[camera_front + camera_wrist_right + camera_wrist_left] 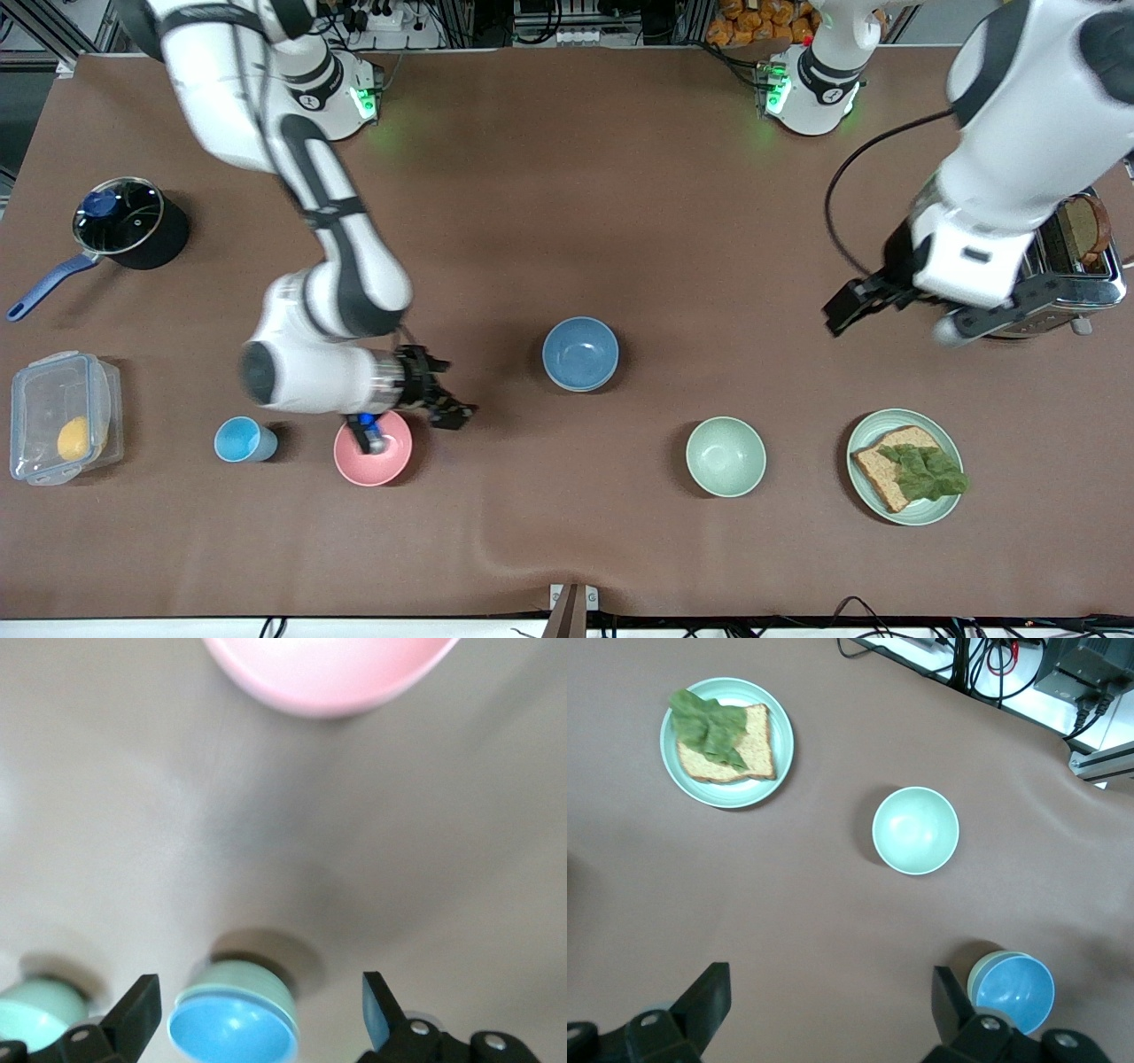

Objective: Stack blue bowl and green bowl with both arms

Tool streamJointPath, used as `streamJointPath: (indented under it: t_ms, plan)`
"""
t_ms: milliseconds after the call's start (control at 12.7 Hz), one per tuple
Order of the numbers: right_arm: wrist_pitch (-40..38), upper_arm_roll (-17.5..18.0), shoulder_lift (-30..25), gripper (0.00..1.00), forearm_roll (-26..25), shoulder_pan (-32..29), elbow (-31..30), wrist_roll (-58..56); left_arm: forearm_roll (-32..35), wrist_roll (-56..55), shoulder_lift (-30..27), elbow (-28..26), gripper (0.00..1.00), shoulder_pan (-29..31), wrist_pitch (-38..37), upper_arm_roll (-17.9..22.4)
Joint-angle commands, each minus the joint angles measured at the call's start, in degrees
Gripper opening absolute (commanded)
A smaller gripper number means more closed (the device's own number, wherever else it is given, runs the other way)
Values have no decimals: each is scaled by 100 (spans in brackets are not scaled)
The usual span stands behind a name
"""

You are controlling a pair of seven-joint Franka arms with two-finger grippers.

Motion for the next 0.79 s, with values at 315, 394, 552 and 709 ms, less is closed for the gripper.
streamJointPath:
  t_ms: [315,394,552,709]
  plan:
    - [-2078,79,-1491,100,-1588,-1063,-272,-1906,-25,1331,-434,-245,100,-163,-615,442]
    - [-2316,79,-1632,100,-1878,-1142,-281,-2240,-25,1612,-488,-236,100,-374,-781,758]
    - [-2467,79,-1992,100,-2459,-1318,-351,-3231,-34,2297,-576,-236,100,-499,-932,1086]
    - [-2441,79,-2361,100,-2637,-1598,-474,-4408,-34,2379,-637,-254,100,-525,-1029,1104]
